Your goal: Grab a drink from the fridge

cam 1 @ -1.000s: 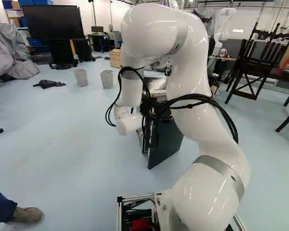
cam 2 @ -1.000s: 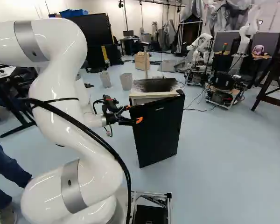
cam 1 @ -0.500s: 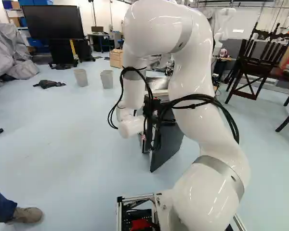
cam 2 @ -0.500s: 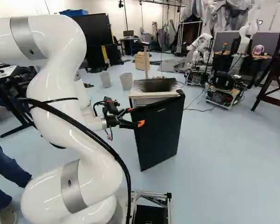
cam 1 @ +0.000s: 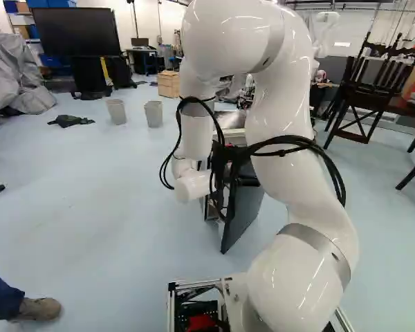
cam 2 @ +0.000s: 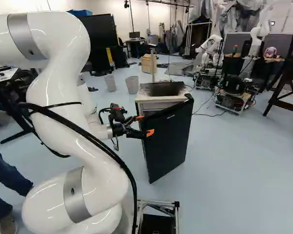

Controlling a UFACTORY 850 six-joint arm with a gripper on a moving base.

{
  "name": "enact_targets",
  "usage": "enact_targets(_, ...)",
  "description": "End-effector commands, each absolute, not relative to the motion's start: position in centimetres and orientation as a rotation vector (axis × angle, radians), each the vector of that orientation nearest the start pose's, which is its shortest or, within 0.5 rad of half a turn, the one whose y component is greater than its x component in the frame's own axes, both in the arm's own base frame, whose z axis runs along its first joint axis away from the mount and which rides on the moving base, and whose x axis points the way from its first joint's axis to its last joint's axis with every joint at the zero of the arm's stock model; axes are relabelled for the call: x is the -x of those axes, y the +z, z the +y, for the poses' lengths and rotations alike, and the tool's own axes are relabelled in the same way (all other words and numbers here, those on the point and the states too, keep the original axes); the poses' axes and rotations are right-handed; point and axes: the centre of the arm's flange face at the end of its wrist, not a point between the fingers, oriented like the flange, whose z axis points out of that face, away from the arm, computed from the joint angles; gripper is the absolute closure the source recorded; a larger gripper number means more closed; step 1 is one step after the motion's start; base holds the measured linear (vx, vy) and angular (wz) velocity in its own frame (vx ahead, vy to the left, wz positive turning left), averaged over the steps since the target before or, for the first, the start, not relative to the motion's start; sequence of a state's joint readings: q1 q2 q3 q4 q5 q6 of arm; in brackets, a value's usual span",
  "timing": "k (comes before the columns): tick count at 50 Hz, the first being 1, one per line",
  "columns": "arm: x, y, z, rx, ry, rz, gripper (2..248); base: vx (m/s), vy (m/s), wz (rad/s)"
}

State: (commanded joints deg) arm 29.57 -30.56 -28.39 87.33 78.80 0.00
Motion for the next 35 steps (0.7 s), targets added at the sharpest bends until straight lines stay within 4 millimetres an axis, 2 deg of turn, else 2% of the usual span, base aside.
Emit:
enact_targets(27, -29.5, 25.0, 6.2, -1.766, 1.359, -0.931, 3, 0.0, 0.0, 0.0)
enact_targets(35, -28.8, 25.0, 5.5, -1.751, 1.338, -0.937, 3, 0.0, 0.0, 0.0)
